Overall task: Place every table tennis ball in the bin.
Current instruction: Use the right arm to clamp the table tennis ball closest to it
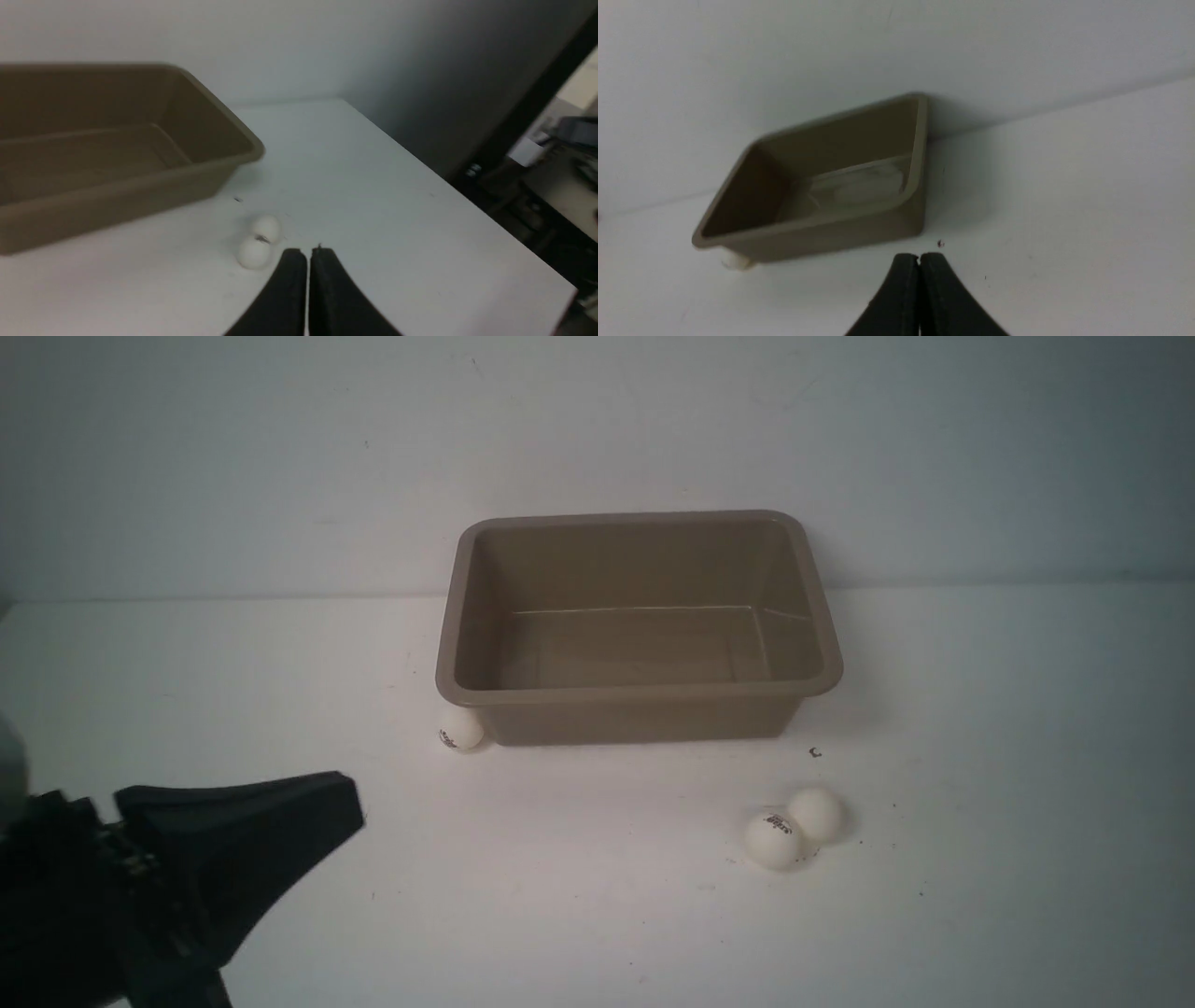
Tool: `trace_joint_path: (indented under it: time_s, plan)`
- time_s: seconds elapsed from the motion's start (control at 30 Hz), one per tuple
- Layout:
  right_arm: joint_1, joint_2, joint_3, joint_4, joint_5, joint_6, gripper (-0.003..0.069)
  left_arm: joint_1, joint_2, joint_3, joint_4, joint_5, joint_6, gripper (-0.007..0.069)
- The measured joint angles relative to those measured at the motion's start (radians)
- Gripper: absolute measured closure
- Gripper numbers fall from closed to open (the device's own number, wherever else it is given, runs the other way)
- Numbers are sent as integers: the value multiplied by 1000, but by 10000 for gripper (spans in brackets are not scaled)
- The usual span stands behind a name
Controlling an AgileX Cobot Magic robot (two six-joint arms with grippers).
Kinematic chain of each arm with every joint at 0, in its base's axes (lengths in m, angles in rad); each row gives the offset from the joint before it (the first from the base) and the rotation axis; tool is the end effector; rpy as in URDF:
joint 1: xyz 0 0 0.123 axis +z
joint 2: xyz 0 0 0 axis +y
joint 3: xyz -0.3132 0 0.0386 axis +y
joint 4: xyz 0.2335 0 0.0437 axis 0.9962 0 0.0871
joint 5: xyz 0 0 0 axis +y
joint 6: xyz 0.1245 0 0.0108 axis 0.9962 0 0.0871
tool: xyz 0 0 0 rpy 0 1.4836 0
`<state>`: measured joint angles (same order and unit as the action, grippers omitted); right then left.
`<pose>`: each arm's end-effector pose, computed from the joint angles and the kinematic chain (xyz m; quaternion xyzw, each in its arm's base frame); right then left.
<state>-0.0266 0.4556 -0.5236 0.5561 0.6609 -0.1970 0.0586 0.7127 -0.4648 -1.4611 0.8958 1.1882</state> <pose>0.0743 0.0386 0.3058 0.0303 0.8340 0.1991 0.5136 0.1062 -0.0910 0.3190 0.1568 0.7534 -0.3846 0.5098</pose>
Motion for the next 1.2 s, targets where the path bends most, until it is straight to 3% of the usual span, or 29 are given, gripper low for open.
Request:
trace_joint_path:
  time_s: [0.13, 0.3, 0.43, 0.57, 0.7, 0.9, 0.93, 0.97, 1.07, 1.2]
  plan:
    - [0, 81, -13, 167, 22, -133, 676, 0, 124, -29, -59, 71, 6, 629]
    - [0, 144, -17, 334, -8, -197, 676, 0, 186, -34, -168, 68, 6, 629]
    - [0, 202, -17, 361, -11, -240, 676, 0, 192, -34, -201, 9, 19, 629]
    - [0, 303, -24, 366, 6, -379, 676, 0, 192, -54, -177, -63, 109, 629]
    - [0, 464, -80, 388, 63, -511, 676, 0, 192, -77, -1, -182, 109, 629]
    - [55, 713, -260, 379, 100, -577, 676, 0, 200, -110, 297, -293, -71, 629]
    - [55, 713, -260, 379, 100, -577, 676, 0, 200, -110, 297, -295, -71, 629]
    - [107, 779, -321, 347, 97, -574, 676, 0, 216, -116, 393, -302, -146, 629]
    - [177, 842, -375, 284, 88, -546, 676, 0, 245, -118, 504, -302, -231, 629]
    - [301, 927, -445, 62, 41, -403, 676, 0, 294, -118, 697, -278, -404, 629]
